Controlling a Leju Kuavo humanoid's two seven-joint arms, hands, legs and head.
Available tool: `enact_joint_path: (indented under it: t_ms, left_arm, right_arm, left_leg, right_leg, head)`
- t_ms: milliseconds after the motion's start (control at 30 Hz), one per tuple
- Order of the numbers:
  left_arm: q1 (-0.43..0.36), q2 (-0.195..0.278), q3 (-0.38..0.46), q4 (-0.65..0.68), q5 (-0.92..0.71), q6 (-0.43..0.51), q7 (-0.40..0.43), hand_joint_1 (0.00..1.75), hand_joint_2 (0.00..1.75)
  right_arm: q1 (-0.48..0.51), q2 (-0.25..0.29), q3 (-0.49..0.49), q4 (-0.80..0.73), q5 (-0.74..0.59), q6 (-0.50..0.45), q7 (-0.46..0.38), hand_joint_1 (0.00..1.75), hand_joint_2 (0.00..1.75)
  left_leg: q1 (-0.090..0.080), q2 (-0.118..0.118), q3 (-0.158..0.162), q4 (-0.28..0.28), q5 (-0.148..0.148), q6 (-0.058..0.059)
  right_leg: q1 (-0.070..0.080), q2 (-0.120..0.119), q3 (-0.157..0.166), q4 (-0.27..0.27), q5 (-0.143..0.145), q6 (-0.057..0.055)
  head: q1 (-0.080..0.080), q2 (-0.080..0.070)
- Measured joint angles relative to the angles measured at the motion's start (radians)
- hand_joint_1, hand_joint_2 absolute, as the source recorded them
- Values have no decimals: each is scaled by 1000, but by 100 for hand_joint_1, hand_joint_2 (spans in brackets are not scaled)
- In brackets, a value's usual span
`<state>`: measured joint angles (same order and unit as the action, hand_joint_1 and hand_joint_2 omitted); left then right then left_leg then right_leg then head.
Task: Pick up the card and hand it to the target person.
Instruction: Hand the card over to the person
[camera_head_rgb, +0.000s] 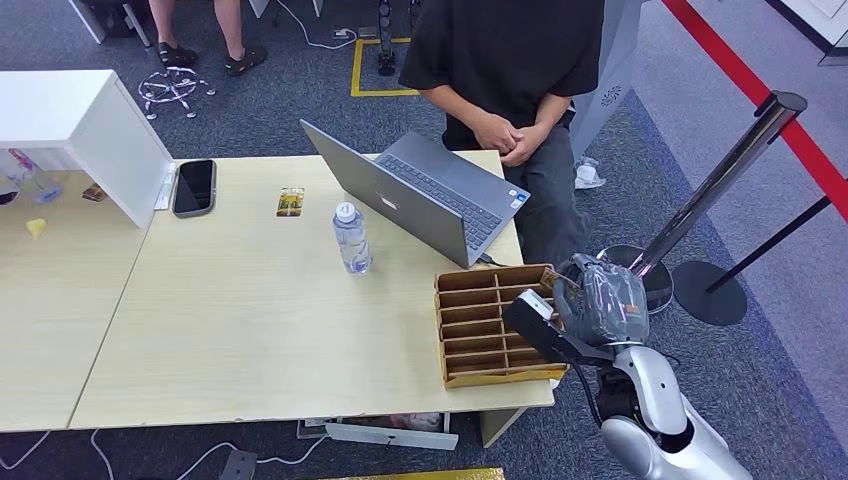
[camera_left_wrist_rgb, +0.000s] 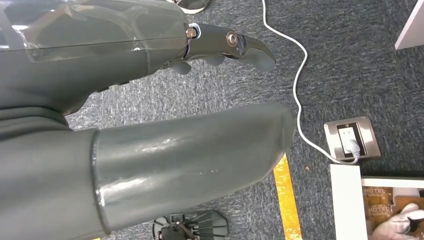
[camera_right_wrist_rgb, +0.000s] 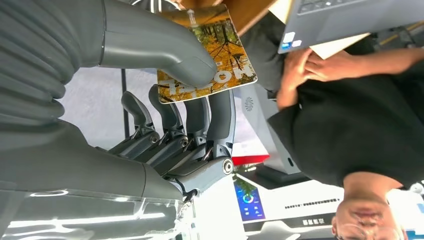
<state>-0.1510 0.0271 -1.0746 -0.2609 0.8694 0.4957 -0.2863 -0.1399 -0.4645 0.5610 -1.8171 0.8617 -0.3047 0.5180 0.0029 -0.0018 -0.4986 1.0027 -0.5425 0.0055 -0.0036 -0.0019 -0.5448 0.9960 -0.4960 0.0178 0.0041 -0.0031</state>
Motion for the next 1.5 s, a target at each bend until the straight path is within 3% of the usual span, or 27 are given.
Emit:
enact_joint_path:
  t_ms: [667,1500]
  left_arm:
    - [-4,0,0,0,-31,-6,23,0,0]
    - [-30,-2,-2,0,-65,-11,52,0,0]
  right_arm:
    - [-11,-22,-102,-94,-6,-120,-43,137,175]
    - [-64,-19,-128,116,56,-163,-49,127,175]
  left_leg:
    - [0,0,0,0,0,0]
    - [0,0,-1,0,0,0]
  right_leg:
    - [0,0,0,0,0,0]
    - [0,0,0,0,0,0]
  head:
    - [0,0]
    - [0,0]
